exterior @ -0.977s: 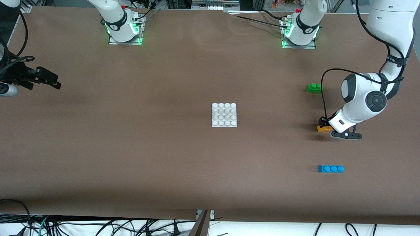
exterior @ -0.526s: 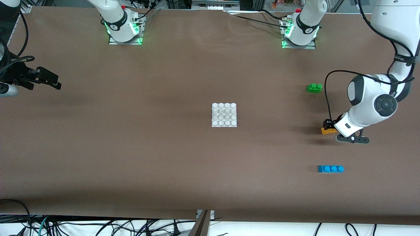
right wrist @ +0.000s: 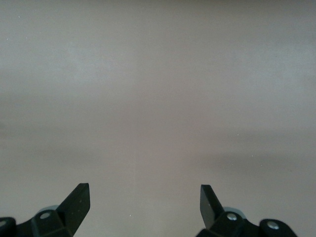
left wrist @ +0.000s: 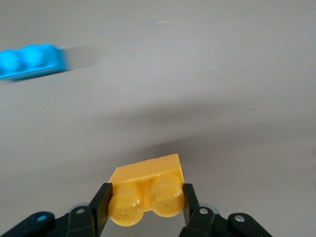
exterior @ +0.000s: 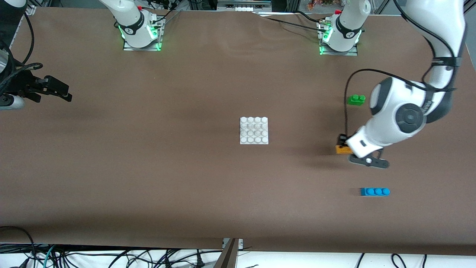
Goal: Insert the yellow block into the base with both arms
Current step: 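Carry the yellow block with the left gripper over the white base plate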
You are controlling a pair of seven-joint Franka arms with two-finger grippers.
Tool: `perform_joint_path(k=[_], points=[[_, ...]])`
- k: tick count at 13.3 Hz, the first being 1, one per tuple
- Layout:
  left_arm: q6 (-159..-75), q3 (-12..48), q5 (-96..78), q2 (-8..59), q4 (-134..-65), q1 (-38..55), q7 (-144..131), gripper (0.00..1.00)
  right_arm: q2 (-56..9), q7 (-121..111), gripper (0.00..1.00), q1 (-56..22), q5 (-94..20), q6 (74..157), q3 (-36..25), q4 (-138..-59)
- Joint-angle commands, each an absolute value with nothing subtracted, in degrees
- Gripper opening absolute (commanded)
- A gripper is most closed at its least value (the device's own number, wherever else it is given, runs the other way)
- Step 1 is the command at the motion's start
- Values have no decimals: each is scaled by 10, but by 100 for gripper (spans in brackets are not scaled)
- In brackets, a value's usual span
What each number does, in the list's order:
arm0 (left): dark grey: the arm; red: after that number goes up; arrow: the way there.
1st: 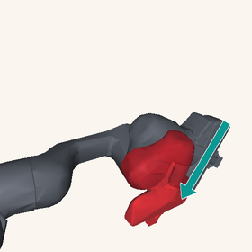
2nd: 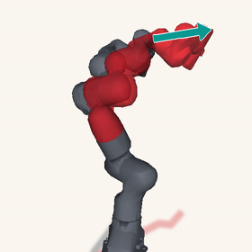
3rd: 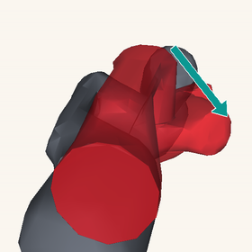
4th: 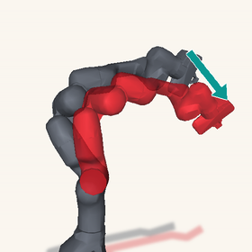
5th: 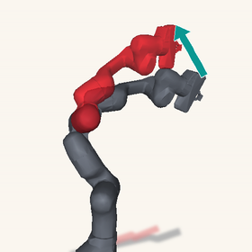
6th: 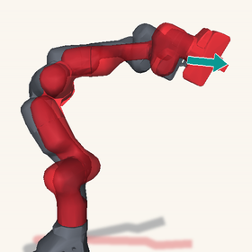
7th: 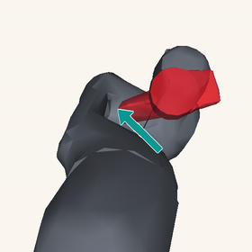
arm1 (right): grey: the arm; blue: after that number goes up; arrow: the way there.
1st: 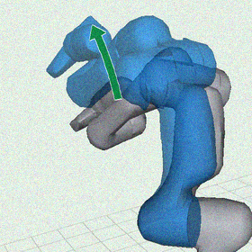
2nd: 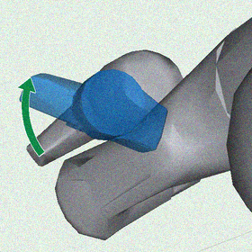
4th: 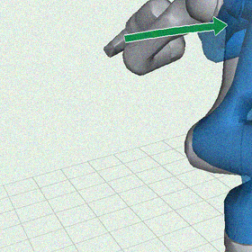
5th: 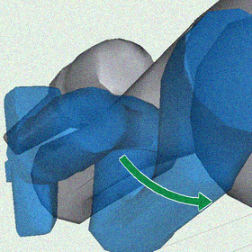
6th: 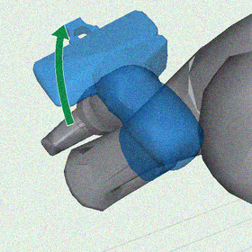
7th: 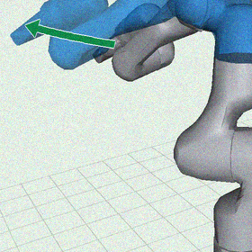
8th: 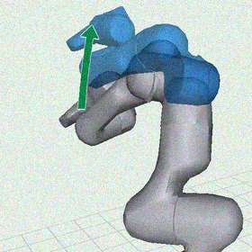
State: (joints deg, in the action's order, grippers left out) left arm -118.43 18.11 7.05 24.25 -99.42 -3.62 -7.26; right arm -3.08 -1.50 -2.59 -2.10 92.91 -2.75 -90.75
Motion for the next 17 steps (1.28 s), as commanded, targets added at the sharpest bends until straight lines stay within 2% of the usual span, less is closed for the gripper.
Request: perform_joint_path(k=[1,2,4,8,14,16,17], points=[[-1170,180,37,260,-956,47,-173,23,-24,-21,99,-25,-30,926,-28,-909],[-1168,181,33,278,-937,74,-183,18,-24,-21,99,-25,-30,928,-29,-909],[-1165,177,34,295,-924,138,-190,18,-24,-21,99,-25,-30,927,-28,-909],[-1170,179,27,352,-905,189,-248,15,-24,-21,99,-25,-30,927,-29,-909],[-1182,180,23,375,-905,219,-274,14,-24,-21,99,-25,-30,925,-29,-909],[-1243,180,23,390,-905,221,-274,14,-24,-21,99,-25,-30,927,-29,-909],[-1247,180,20,390,-905,231,-275,15,-24,-21,99,-25,-30,927,-29,-909]])
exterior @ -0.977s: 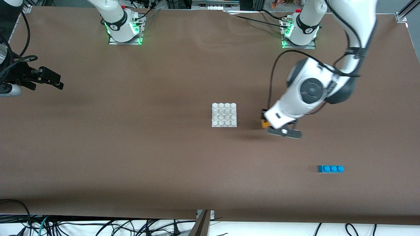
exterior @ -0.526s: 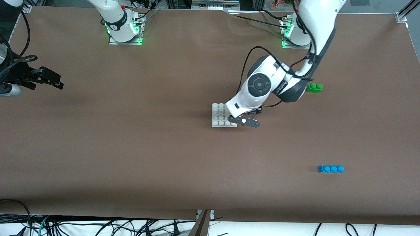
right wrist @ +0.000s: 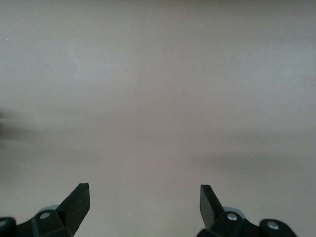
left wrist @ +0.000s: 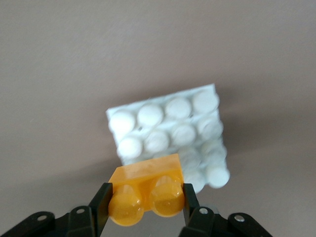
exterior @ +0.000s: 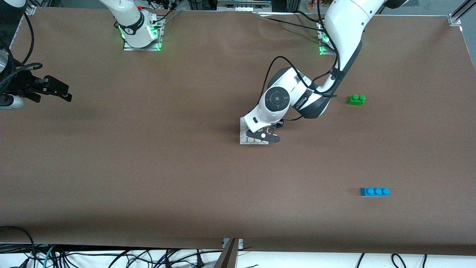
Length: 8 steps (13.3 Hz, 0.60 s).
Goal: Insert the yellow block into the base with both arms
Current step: 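Carry the yellow block with the left gripper over the white base plate, then press the yellow block onto the base plate studs with the left gripper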
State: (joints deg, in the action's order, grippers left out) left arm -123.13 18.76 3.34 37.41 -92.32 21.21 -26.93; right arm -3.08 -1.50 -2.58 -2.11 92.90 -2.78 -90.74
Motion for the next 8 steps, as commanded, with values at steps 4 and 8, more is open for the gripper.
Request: perform_joint_path(k=[4,8], points=[[-1246,179,22,394,-908,247,-289,17,-24,-21,99,-25,-30,928,-27,-909],[-1246,175,31,396,-909,258,-302,17,-24,-21,99,-25,-30,927,-27,-909]])
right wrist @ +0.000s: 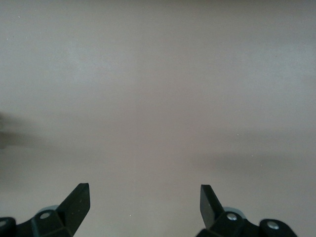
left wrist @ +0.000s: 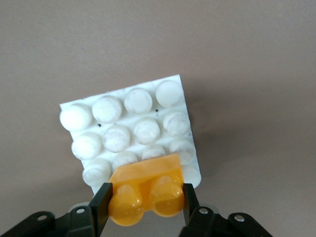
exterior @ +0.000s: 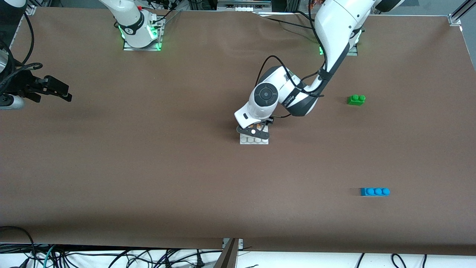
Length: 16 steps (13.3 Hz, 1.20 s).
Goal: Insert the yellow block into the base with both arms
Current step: 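Press the yellow block onto the base plate studs with the left gripper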
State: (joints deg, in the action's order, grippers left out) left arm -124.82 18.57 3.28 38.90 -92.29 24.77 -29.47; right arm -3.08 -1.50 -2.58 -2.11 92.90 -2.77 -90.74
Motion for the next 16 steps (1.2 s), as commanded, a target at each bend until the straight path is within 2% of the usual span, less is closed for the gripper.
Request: perform_joint_path(k=[1,16], points=[[-1246,174,31,397,-910,258,-302,17,-24,-21,99,-25,-30,927,-27,-909],[-1252,170,69,419,-908,265,-303,18,-24,-21,99,-25,-30,926,-27,-909]])
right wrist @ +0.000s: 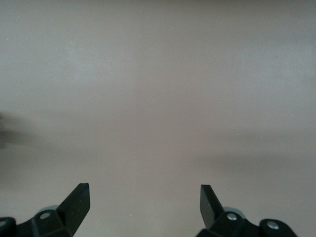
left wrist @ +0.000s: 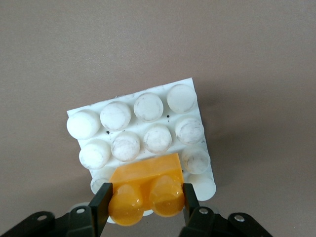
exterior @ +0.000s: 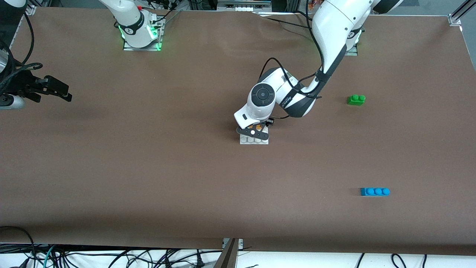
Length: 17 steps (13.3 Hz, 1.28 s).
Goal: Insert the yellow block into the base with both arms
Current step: 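Press the yellow block onto the base plate studs with the left gripper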
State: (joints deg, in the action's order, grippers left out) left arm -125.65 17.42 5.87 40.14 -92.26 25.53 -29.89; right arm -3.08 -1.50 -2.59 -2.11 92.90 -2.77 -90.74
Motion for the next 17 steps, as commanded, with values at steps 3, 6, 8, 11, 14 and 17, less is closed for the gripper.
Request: perform_joint_path(k=[3,6,8,11,14,17], points=[[-1252,170,70,422,-909,265,-303,18,-24,-21,99,-25,-30,926,-27,-909],[-1250,170,69,421,-908,265,-303,100,-24,-21,99,-25,-30,925,-28,-909],[-1248,170,69,416,-907,263,-304,100,-24,-21,99,-25,-30,925,-27,-909],[-1204,170,67,375,-906,263,-352,100,-24,-21,99,-25,-30,925,-27,-908],[-1114,164,67,301,-904,243,-372,100,-24,-21,99,-25,-30,925,-27,-909],[-1038,163,65,225,-889,194,-365,100,-24,-21,99,-25,-30,923,-28,-909]])
